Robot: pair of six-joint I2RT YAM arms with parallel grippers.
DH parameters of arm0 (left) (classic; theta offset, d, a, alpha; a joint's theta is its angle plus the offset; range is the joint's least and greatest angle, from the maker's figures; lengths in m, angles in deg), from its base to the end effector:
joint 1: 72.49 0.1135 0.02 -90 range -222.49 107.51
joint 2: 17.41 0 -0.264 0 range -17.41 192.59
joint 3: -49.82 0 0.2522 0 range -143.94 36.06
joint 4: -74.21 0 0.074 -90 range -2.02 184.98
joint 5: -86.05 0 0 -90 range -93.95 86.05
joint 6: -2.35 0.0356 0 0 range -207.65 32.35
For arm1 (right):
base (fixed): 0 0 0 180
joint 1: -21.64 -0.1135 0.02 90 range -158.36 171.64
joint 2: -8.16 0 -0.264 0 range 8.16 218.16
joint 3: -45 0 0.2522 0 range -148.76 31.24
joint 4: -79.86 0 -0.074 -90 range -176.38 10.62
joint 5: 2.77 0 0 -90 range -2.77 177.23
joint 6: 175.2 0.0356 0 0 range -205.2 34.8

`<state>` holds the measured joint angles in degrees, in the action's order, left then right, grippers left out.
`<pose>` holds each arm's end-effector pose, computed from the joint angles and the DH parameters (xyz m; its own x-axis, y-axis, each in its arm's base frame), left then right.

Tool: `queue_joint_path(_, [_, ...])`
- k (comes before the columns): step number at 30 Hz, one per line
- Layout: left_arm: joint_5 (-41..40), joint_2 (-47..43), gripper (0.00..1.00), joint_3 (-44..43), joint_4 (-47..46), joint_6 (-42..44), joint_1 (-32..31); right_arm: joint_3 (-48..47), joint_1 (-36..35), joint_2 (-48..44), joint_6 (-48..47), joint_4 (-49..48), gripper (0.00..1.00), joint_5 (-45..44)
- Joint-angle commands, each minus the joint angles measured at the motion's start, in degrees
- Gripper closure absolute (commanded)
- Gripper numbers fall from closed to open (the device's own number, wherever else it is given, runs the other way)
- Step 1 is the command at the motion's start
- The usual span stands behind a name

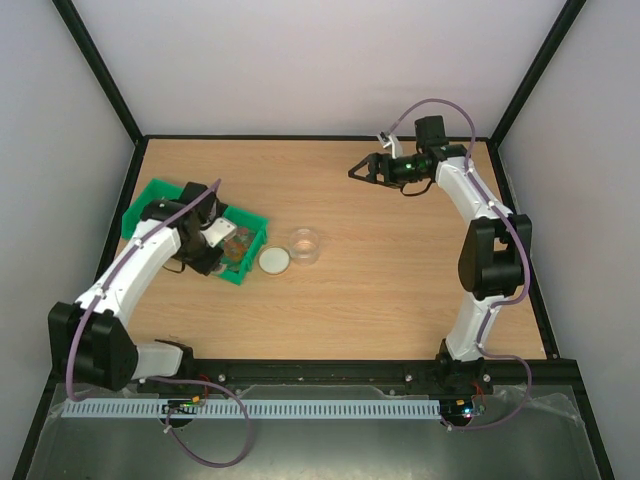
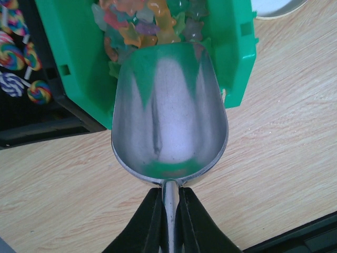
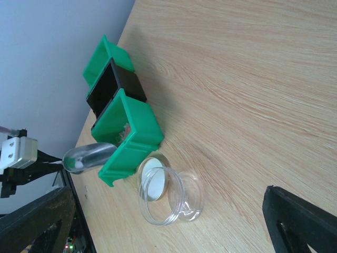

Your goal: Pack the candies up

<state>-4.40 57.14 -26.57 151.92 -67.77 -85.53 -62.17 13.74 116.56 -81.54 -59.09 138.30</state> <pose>0.2227 -0.0513 0.2698 -0.8123 0.5372 -0.2270 0.5317 0.8421 0.0902 0.4189 0.0861 0.2938 -0.7069 -0.0576 -0.7049 -0.6126 0.5481 0.5695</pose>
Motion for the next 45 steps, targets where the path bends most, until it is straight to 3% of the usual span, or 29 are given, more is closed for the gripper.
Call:
queue_joint_path(1, [-3.74, 3.03, 0.98, -0.09, 0.35, -0.26, 0.21, -0.97, -0.07, -0.35, 0.00, 2.32, 0.01, -1.00])
queue_joint_path(12, [-7.38, 9.63, 0.98, -0.89, -2.41, 1.09, 0.21, 0.39, -0.02, -1.30, 1.53, 0.40, 0.01, -2.54])
queue_joint_path(24, [-5.27, 7.09, 0.98, 12.38, -25.76, 0.96, 0.36, 0.94, -0.01, -2.07, 0.92, 1.15, 0.01, -3.52])
queue_joint_path(38, [2.69, 3.88, 0.98, 25.00, -49.22, 2.28, 2.94, 1.81, -0.03, -3.36, -0.30, 2.43, 0.01, -4.88])
queue_joint_path(45, [8.31, 1.53, 0.98, 28.22, -53.48, 7.66, 7.14, 2.52, -0.08, -4.27, -0.70, 2.54, 0.01, -5.49])
